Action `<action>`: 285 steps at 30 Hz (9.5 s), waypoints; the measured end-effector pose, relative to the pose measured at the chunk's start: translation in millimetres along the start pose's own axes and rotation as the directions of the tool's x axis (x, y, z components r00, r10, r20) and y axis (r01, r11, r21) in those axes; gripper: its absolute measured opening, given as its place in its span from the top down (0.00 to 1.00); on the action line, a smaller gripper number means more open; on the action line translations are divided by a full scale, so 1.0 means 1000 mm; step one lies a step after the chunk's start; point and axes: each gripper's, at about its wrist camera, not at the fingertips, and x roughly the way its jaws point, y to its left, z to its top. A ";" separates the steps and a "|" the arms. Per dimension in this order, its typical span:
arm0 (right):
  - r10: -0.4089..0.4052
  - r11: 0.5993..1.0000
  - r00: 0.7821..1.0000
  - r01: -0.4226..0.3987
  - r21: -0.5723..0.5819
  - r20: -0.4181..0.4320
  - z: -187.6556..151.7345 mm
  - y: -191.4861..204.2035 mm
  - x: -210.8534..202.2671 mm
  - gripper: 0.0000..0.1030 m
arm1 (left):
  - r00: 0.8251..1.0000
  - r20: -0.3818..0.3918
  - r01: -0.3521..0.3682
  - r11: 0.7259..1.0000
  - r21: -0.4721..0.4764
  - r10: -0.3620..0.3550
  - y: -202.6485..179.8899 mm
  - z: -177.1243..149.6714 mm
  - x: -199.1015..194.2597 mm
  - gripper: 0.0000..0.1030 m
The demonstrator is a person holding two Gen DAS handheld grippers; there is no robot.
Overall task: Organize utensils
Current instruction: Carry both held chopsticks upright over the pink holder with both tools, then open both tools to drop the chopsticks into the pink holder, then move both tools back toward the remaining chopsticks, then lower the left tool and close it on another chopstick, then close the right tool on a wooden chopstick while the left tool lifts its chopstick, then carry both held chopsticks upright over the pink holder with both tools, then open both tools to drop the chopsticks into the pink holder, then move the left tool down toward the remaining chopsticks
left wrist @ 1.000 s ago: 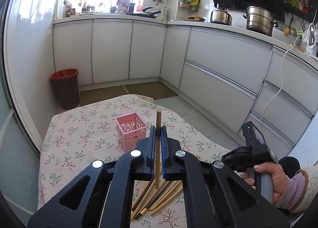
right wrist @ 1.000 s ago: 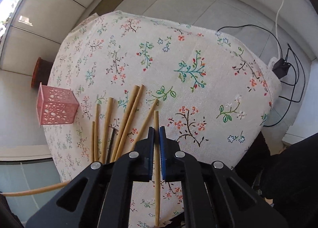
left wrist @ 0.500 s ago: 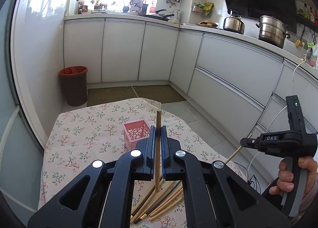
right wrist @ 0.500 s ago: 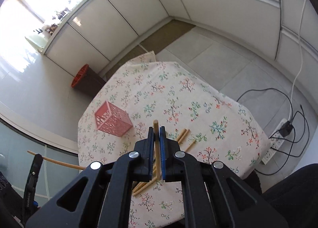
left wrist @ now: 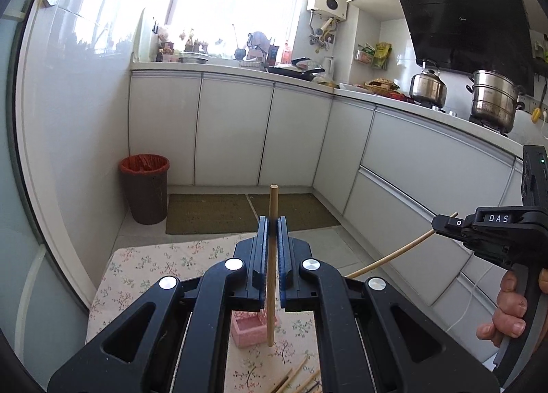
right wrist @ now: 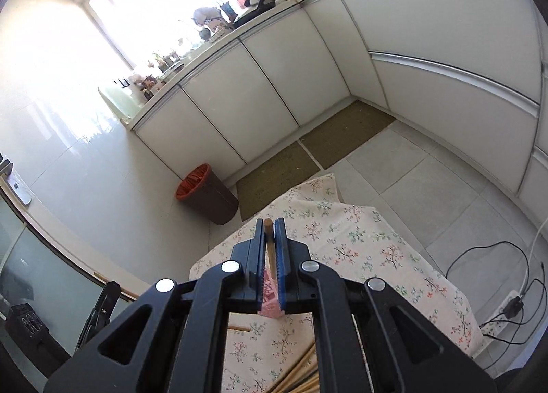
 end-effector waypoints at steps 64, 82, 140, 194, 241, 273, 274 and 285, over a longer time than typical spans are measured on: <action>-0.312 0.926 0.949 0.295 -0.234 -0.038 -0.099 -0.048 0.023 0.07 | 0.943 -0.313 -0.154 0.982 -0.110 0.112 0.004 -0.089 0.021 0.07; -0.310 0.946 0.868 0.321 -0.038 -0.387 -0.171 -0.194 0.040 0.07 | 0.600 -0.794 -0.163 0.987 -0.003 0.097 -0.003 -0.210 0.127 0.07; -0.281 0.834 0.735 0.505 0.222 -0.618 -0.202 -0.174 0.156 0.61 | 0.895 -0.441 0.124 0.987 0.103 -0.067 0.001 -0.154 0.046 0.95; 0.046 0.992 0.999 -0.042 -0.117 0.029 -0.018 0.003 -0.071 0.95 | 0.998 -0.054 0.022 0.999 0.024 -0.021 -0.015 -0.010 -0.034 0.95; -0.050 0.899 0.995 0.081 -0.430 0.083 -0.045 0.085 0.068 0.74 | 0.967 -0.010 -0.251 0.944 -0.213 0.255 0.058 -0.010 0.023 0.41; -0.141 0.933 0.989 0.147 -0.329 0.043 -0.120 -0.041 -0.013 0.07 | 0.943 -0.283 -0.191 0.981 -0.024 0.177 -0.009 -0.073 0.005 0.07; -0.147 0.932 0.989 0.145 -0.333 0.018 -0.125 -0.050 -0.010 0.07 | 0.936 -0.315 -0.177 0.984 -0.028 0.159 -0.008 -0.080 0.009 0.07; -0.250 0.949 0.944 0.194 -0.248 -0.216 -0.168 -0.146 0.025 0.07 | 0.700 -0.703 -0.207 0.978 -0.034 0.124 0.017 -0.174 0.100 0.07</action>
